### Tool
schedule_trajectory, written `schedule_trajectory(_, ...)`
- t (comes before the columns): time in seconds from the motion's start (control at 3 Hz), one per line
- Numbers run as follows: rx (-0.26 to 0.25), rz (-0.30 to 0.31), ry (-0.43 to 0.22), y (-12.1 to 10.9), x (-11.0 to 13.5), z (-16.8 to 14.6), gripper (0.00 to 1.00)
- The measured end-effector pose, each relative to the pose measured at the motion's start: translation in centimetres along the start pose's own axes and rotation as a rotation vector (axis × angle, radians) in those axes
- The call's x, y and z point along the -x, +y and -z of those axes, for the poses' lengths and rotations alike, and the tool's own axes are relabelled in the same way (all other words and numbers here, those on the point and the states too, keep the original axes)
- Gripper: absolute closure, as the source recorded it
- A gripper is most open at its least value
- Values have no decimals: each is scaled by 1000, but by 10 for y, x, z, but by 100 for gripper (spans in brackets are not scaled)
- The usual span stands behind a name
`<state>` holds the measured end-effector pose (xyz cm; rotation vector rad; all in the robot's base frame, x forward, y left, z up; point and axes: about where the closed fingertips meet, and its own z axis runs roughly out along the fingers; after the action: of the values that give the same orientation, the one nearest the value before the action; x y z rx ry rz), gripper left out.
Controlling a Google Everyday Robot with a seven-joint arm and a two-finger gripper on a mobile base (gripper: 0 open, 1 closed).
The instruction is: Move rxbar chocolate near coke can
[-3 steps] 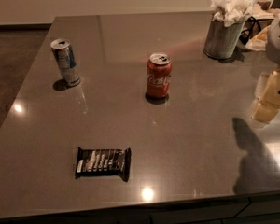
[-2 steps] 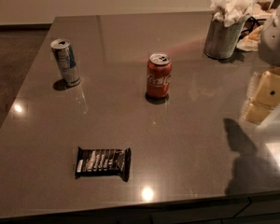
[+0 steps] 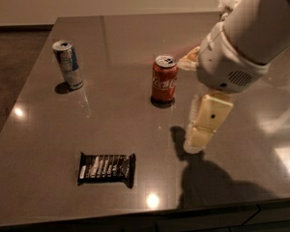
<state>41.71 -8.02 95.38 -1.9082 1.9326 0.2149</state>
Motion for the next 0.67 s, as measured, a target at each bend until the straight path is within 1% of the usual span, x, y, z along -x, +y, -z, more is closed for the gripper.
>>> schedule_trajectory(0.33, 82, 74, -38, 24, 43, -49, 0)
schedule_trajectory(0.67, 138, 116, -46, 46, 71, -90, 0)
